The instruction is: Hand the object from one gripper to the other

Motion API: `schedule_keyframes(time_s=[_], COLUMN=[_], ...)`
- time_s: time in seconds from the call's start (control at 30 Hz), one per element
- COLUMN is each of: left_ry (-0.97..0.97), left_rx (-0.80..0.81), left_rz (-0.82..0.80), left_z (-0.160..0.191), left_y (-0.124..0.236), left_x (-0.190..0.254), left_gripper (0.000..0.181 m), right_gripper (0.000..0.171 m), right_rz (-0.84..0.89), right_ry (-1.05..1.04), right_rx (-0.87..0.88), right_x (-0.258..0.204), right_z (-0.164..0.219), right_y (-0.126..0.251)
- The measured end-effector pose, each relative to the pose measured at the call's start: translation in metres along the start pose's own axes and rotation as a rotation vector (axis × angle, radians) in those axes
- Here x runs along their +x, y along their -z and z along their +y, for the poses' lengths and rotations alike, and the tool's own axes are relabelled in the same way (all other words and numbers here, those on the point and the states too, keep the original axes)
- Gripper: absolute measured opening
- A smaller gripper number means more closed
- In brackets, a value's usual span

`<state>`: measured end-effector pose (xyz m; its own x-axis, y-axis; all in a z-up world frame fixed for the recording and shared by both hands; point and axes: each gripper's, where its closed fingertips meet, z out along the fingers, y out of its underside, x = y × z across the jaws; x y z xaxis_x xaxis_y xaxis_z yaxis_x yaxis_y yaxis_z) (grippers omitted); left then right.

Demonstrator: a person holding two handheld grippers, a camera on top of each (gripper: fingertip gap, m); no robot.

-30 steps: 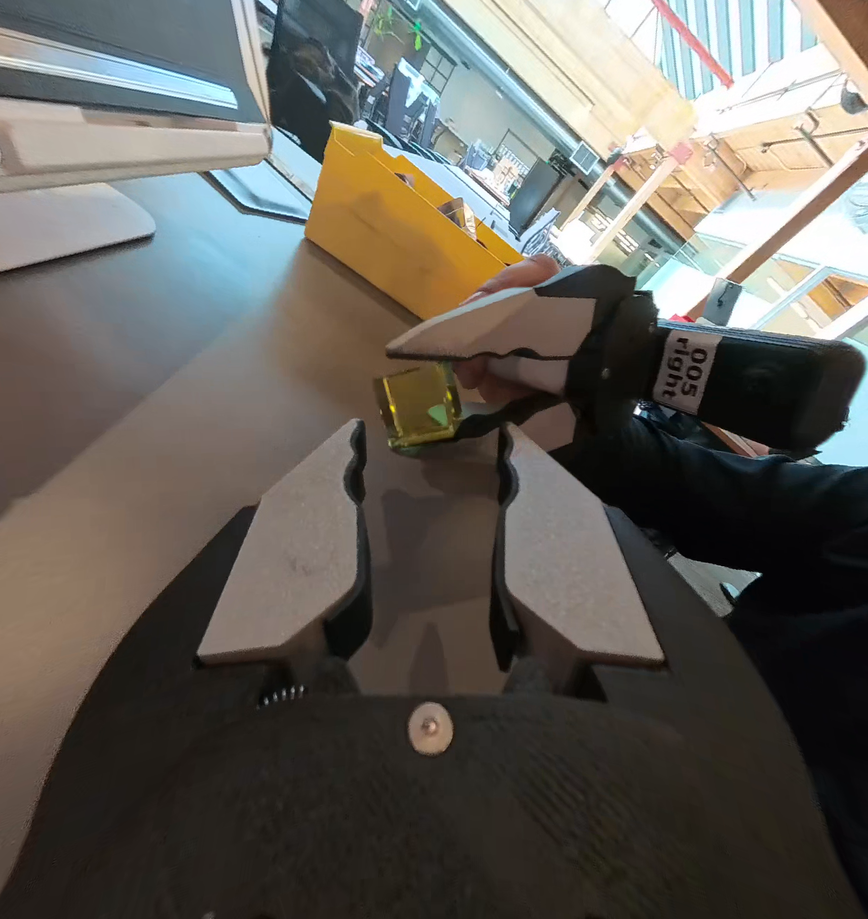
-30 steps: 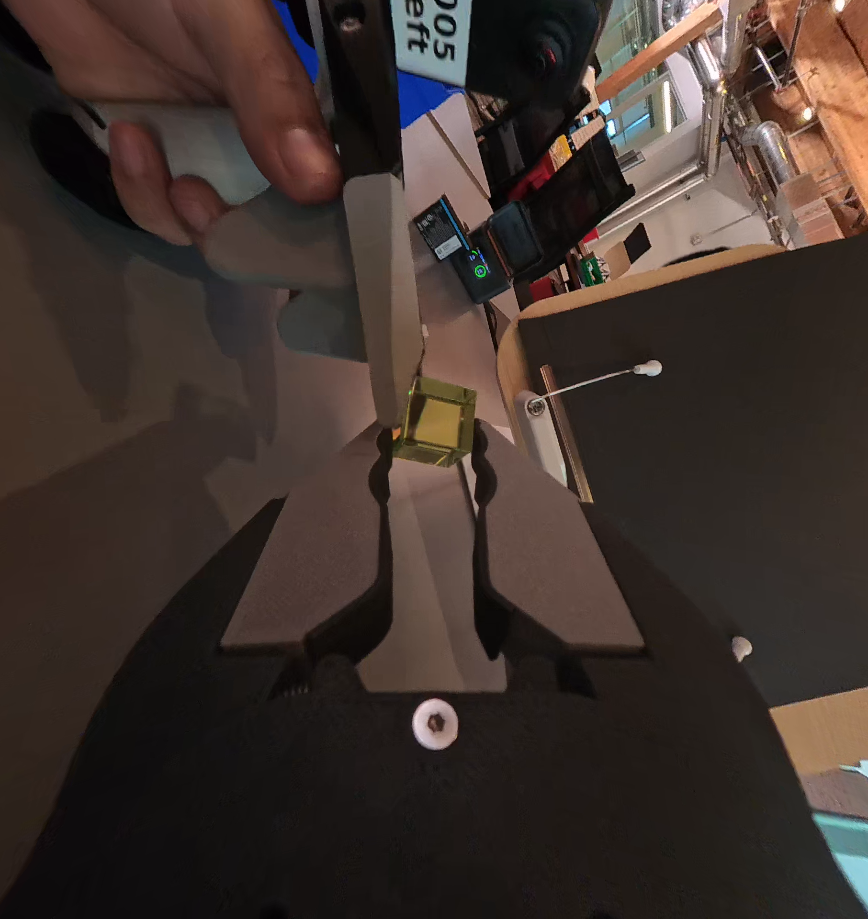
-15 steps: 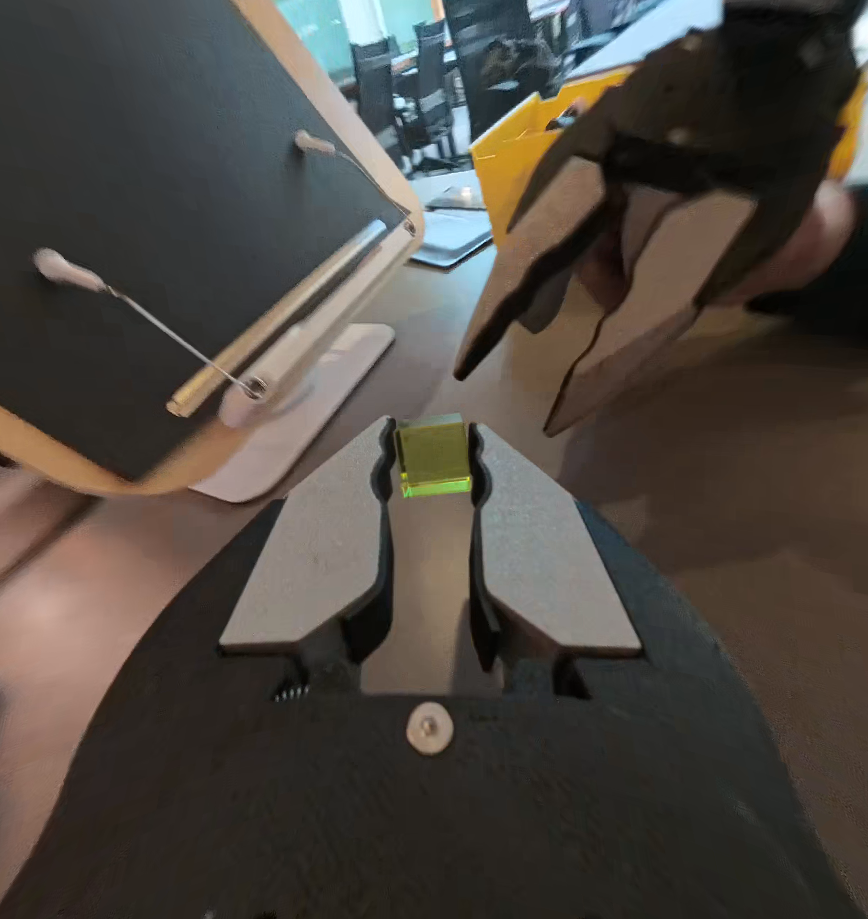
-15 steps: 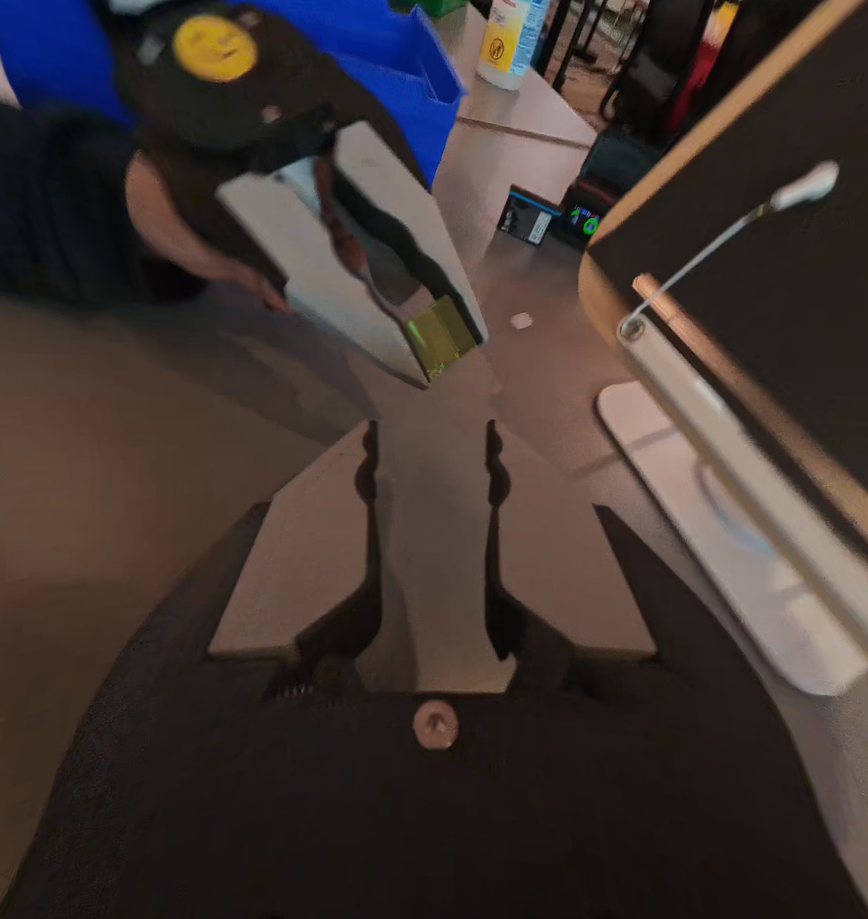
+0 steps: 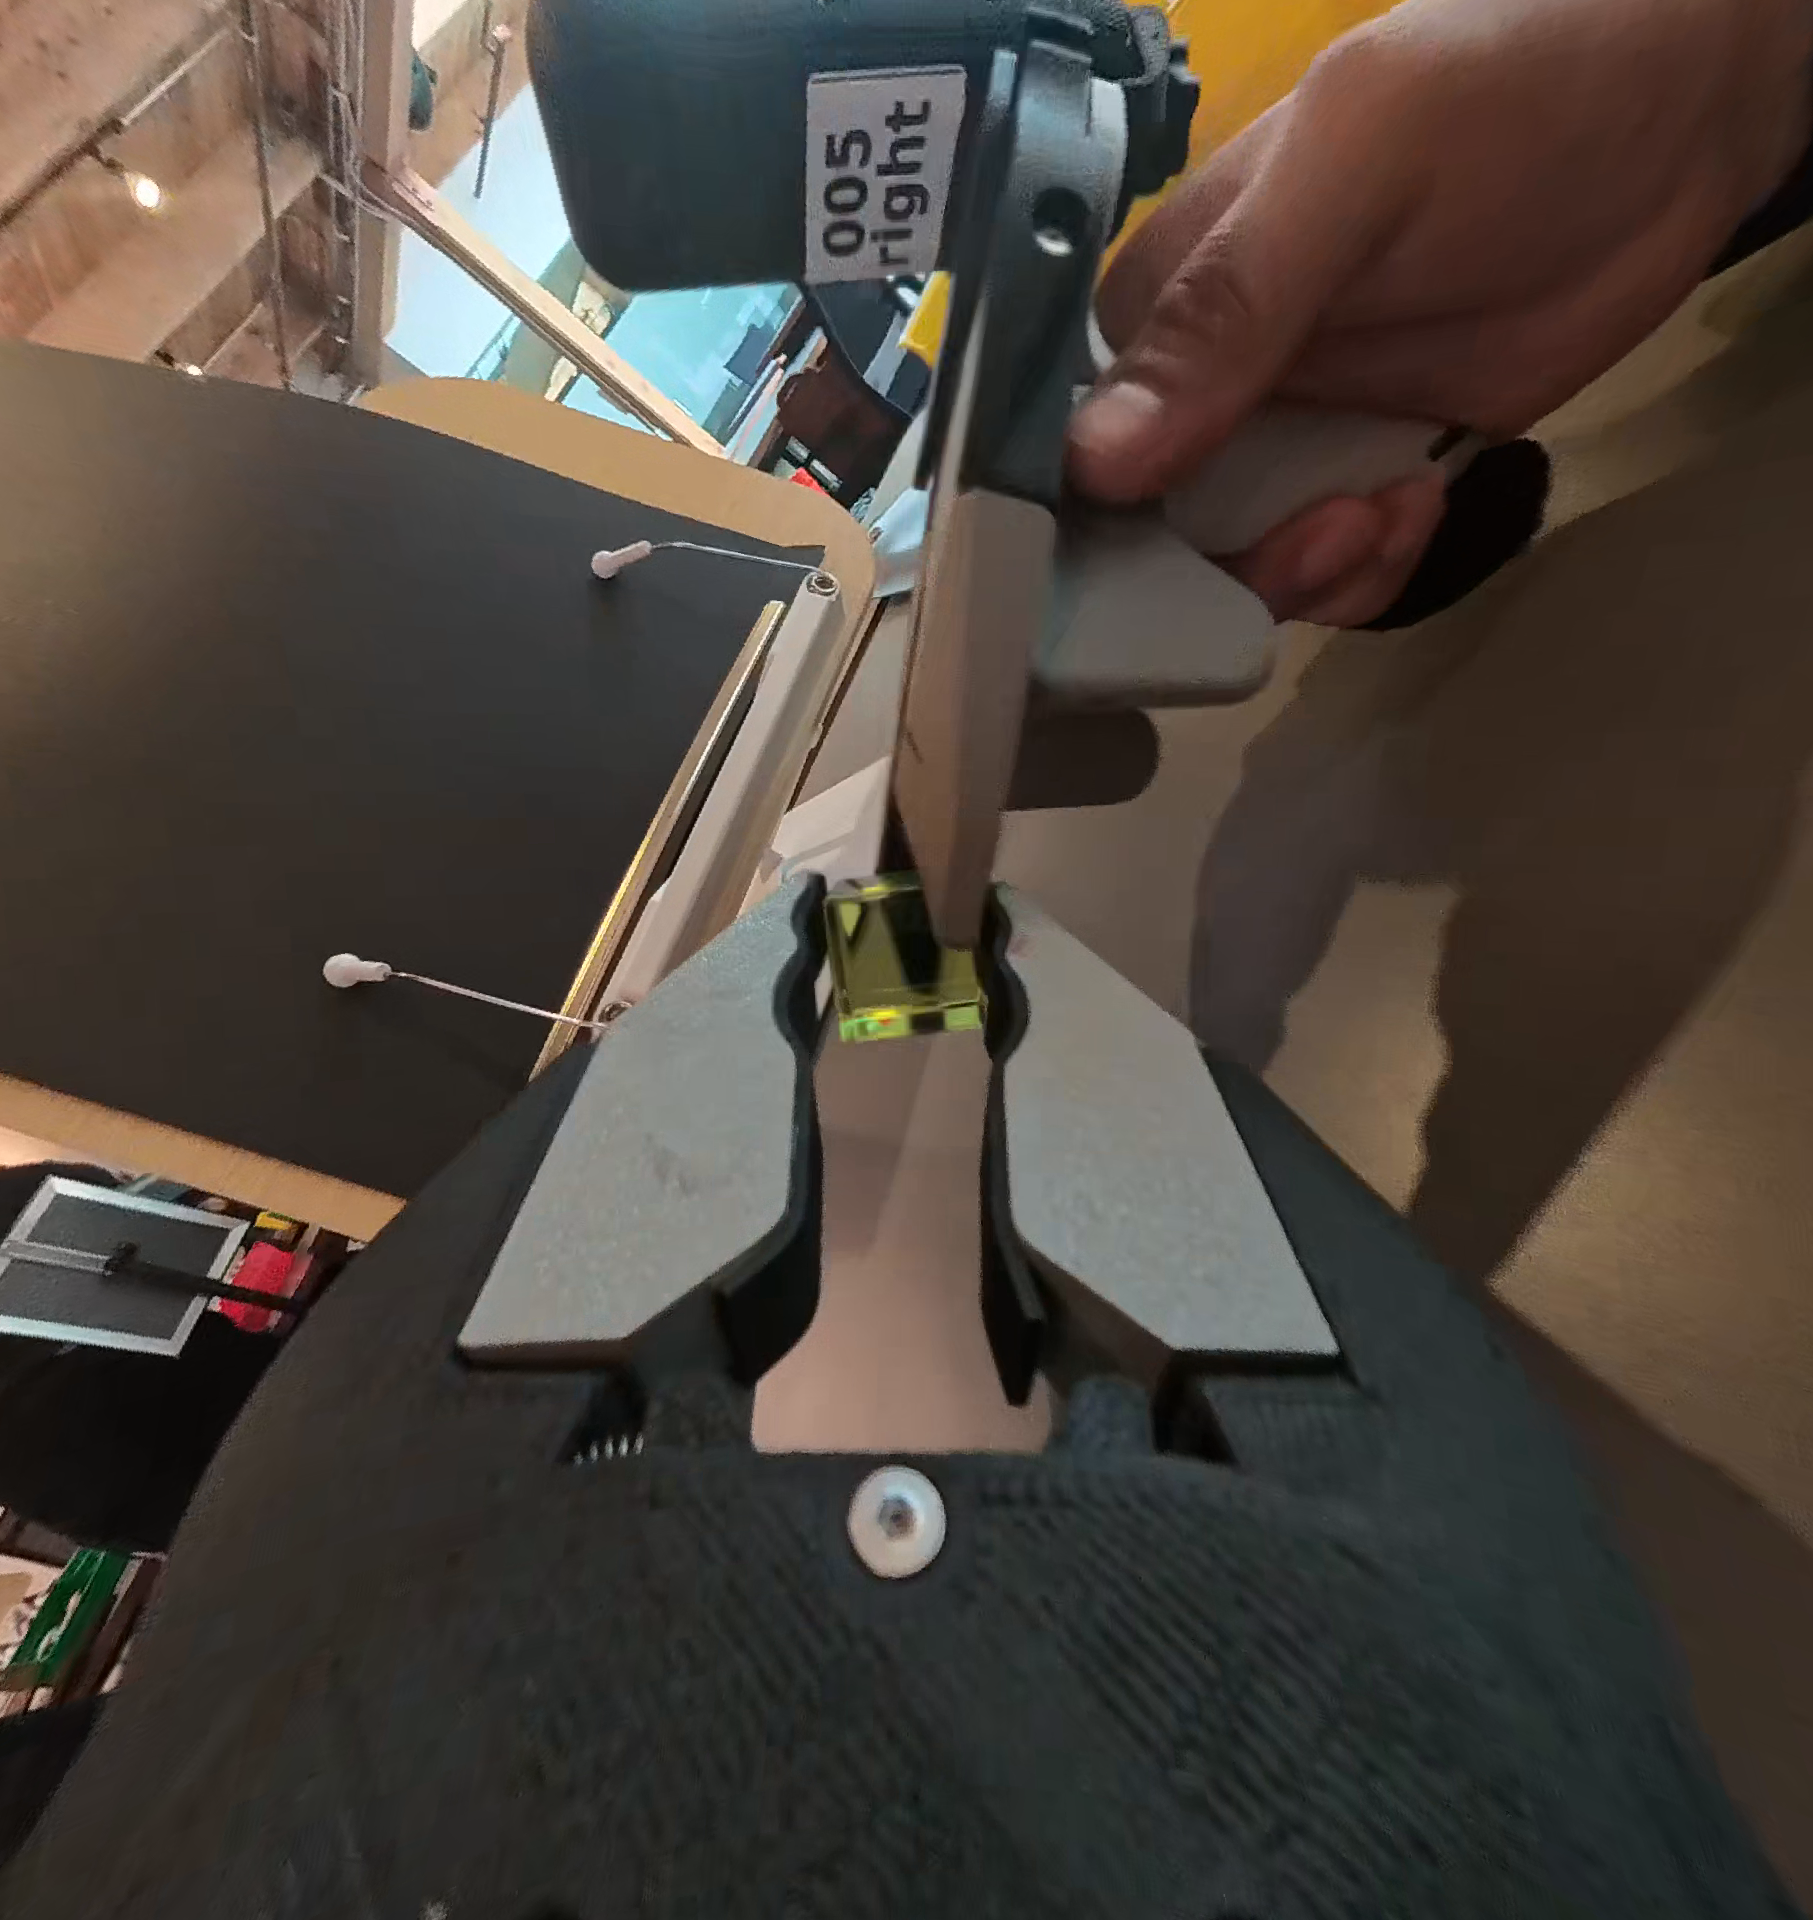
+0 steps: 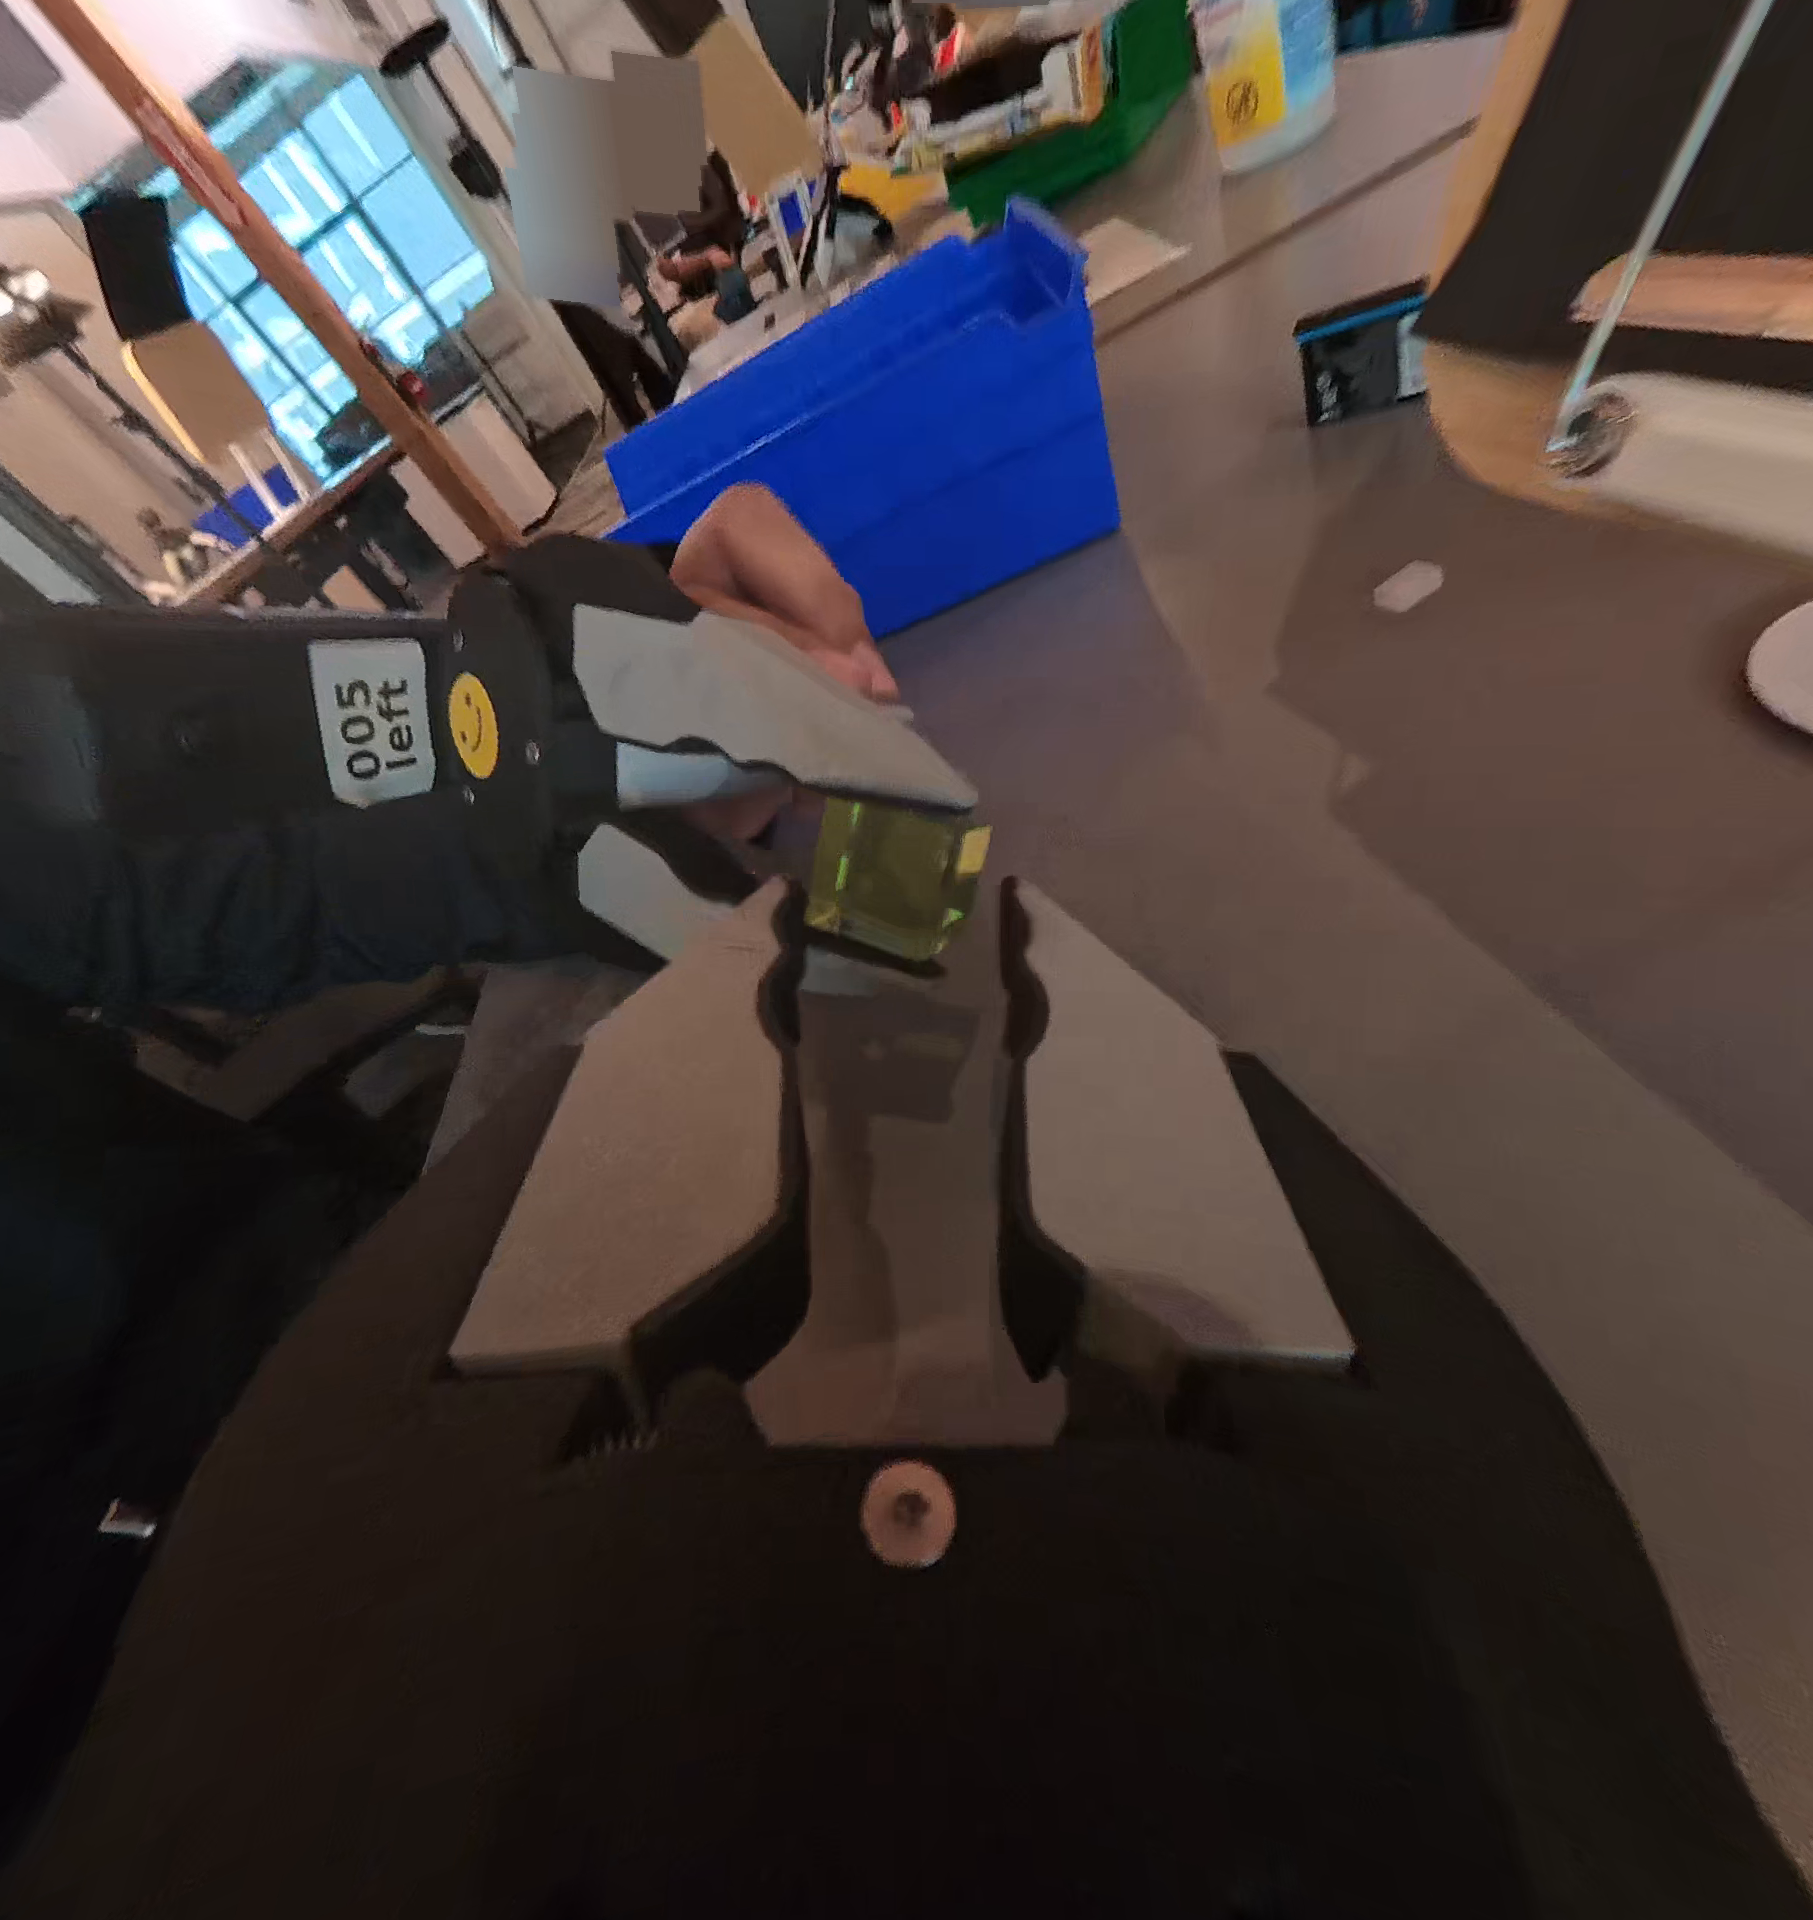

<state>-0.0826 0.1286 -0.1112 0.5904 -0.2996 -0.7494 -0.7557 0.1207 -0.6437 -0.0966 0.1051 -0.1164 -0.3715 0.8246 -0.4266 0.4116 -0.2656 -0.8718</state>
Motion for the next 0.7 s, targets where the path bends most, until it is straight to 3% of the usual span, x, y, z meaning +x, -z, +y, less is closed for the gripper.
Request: schedule_keyframes(time_s=[0.03,0.2,0.33,0.53,0.7], left_ry=[0.000,0.083,0.279,0.721,1.053], left_rx=[-0.010,0.002,0.056,0.113,0.154], left_rz=[0.009,0.035,0.039,0.139,0.299], left_z=[0.002,0.002,0.001,0.010,0.012], left_y=[-0.001,-0.003,0.003,0.004,0.003], left_x=[0.002,0.005,-0.011,-0.025,-0.023], left_gripper=[0.027,0.029,0.023,0.026,0.046], right_gripper=[0.027,0.024,0.024,0.024,0.024], right_rz=[-0.007,0.015,0.144,0.459,0.641], right_ry=[-0.015,0.000,0.113,0.451,0.797], right_rx=[-0.021,-0.079,0.009,-0.006,-0.155], right_x=[-0.001,0.002,0.013,0.029,0.028], right_z=[0.004,0.008,-0.013,-0.028,-0.017], right_y=[-0.002,0.000,0.020,0.038,0.026])
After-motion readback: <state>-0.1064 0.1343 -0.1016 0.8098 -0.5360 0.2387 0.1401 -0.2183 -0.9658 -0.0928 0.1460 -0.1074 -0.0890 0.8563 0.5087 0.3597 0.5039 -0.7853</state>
